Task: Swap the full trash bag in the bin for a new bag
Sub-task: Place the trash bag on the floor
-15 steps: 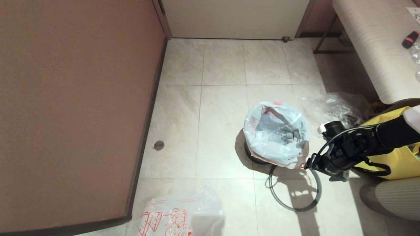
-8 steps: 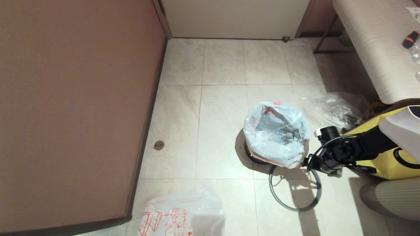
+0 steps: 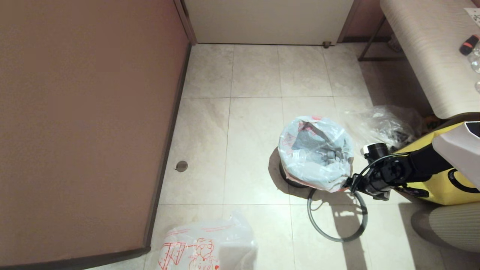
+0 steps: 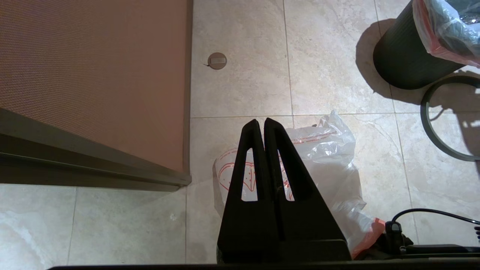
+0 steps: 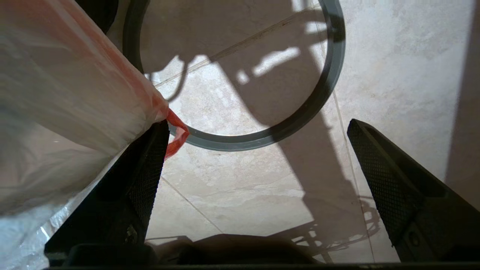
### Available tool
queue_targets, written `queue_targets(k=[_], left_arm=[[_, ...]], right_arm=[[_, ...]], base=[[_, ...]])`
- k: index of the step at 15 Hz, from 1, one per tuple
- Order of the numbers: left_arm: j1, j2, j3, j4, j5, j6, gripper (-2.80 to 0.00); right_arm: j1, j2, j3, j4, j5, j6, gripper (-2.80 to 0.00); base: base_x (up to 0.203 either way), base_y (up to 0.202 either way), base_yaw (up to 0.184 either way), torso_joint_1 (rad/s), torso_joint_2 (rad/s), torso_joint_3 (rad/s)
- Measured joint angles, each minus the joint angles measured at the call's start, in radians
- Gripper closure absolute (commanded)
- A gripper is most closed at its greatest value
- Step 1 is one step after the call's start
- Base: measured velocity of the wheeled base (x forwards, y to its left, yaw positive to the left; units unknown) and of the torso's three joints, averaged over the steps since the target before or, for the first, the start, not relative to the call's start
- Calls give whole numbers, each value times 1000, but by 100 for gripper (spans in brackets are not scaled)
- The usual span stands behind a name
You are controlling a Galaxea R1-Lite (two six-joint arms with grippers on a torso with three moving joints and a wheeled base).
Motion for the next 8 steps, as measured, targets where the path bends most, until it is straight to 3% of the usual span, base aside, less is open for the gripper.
queue_targets(k=[8], left_arm=[[0,0,0,0,0,0,0]], right_arm=[[-2,75,0,-163,53,-33,-280]], base=[[0,0,0,0,0,0]])
